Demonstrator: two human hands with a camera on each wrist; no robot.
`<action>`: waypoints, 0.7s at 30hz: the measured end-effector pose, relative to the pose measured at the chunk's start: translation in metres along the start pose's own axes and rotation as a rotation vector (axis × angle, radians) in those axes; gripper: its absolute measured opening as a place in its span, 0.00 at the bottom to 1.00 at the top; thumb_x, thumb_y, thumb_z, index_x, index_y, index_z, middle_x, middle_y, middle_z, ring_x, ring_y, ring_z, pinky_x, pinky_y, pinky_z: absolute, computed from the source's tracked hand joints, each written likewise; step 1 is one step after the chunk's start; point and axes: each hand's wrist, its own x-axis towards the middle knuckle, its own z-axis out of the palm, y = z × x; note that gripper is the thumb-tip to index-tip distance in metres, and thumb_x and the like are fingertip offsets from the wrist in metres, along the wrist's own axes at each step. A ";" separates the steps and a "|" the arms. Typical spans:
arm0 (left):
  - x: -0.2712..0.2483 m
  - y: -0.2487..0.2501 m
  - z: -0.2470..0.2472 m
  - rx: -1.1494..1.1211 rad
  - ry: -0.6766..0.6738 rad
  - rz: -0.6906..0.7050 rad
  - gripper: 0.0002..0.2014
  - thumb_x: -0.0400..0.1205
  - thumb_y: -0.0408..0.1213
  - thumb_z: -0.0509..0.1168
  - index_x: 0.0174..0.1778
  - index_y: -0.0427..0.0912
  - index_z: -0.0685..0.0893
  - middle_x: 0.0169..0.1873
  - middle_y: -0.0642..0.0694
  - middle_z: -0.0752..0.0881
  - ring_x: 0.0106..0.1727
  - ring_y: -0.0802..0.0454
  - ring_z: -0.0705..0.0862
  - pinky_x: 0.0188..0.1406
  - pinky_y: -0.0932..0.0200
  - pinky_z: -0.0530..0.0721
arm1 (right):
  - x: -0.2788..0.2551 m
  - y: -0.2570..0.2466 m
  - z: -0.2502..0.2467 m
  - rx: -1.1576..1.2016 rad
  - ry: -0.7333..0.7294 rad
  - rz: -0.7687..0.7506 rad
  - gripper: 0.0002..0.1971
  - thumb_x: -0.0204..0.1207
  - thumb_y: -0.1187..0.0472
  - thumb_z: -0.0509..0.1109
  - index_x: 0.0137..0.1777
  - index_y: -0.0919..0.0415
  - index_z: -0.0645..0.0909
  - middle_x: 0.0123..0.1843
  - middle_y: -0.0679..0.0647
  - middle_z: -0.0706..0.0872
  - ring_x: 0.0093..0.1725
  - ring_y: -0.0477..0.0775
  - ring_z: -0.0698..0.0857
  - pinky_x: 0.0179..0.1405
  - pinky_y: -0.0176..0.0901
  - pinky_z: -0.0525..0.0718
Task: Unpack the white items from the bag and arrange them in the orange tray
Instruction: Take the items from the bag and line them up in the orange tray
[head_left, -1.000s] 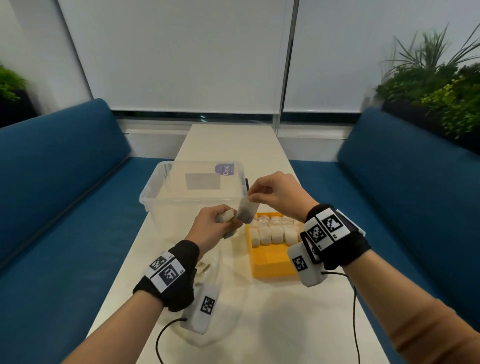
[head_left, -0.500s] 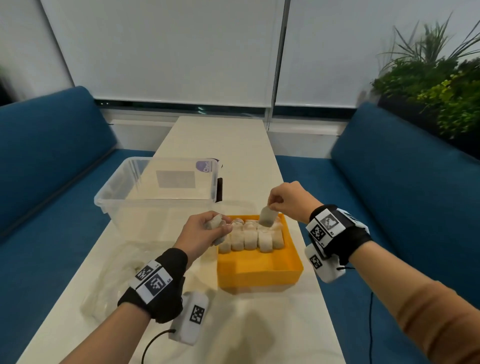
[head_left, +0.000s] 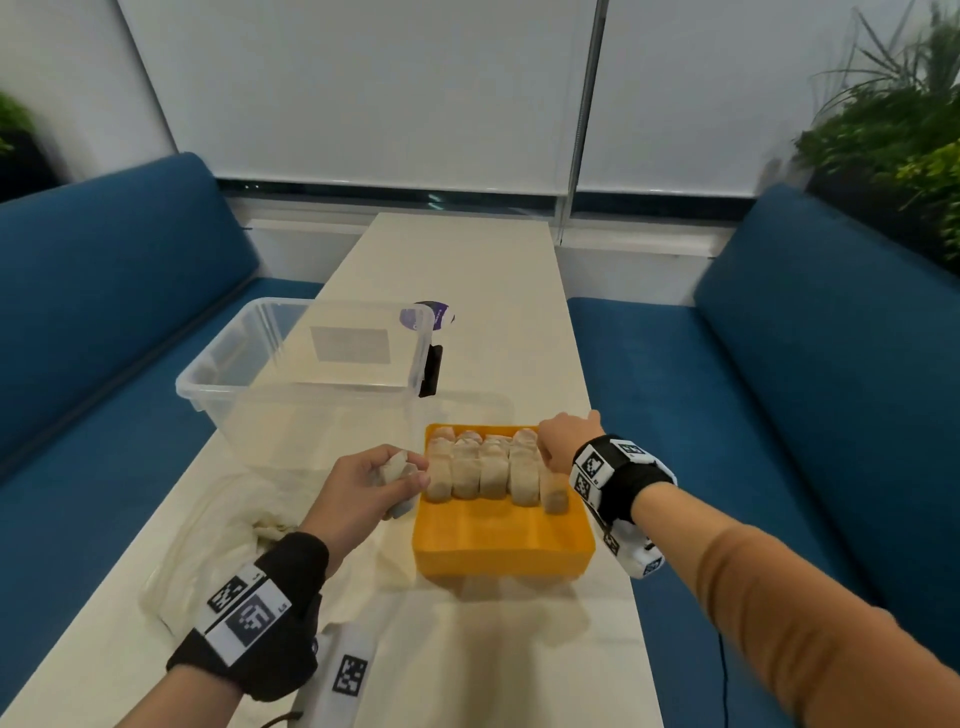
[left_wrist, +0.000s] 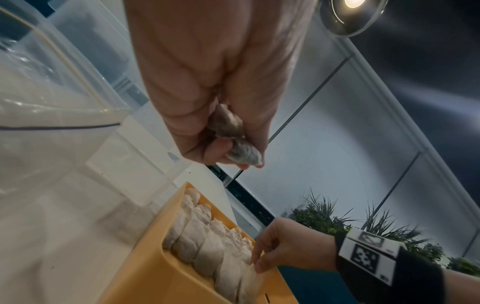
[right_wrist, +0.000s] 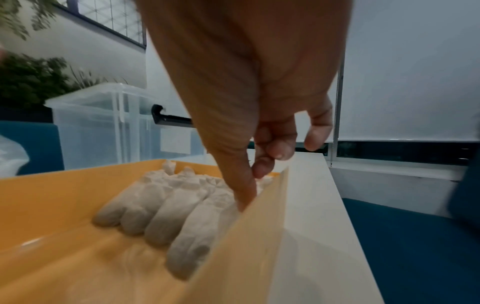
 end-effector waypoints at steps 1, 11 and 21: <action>-0.002 -0.001 0.000 -0.007 0.002 -0.002 0.05 0.78 0.35 0.73 0.49 0.42 0.89 0.41 0.44 0.86 0.40 0.53 0.81 0.38 0.60 0.81 | 0.004 0.001 0.001 -0.011 0.005 0.000 0.09 0.78 0.69 0.61 0.44 0.55 0.78 0.40 0.52 0.77 0.54 0.59 0.83 0.68 0.59 0.66; -0.008 -0.002 0.005 -0.210 -0.069 -0.164 0.10 0.82 0.40 0.67 0.56 0.40 0.86 0.48 0.44 0.86 0.45 0.53 0.82 0.43 0.60 0.82 | 0.005 0.004 -0.006 0.066 0.083 -0.033 0.11 0.79 0.66 0.61 0.55 0.55 0.83 0.53 0.53 0.85 0.57 0.59 0.83 0.66 0.59 0.66; 0.000 0.013 0.007 -0.650 -0.145 -0.251 0.11 0.85 0.23 0.58 0.60 0.34 0.81 0.57 0.37 0.83 0.52 0.49 0.83 0.44 0.65 0.89 | -0.079 -0.042 -0.045 0.885 0.144 -0.356 0.14 0.81 0.48 0.64 0.56 0.56 0.84 0.44 0.51 0.88 0.38 0.46 0.87 0.38 0.34 0.81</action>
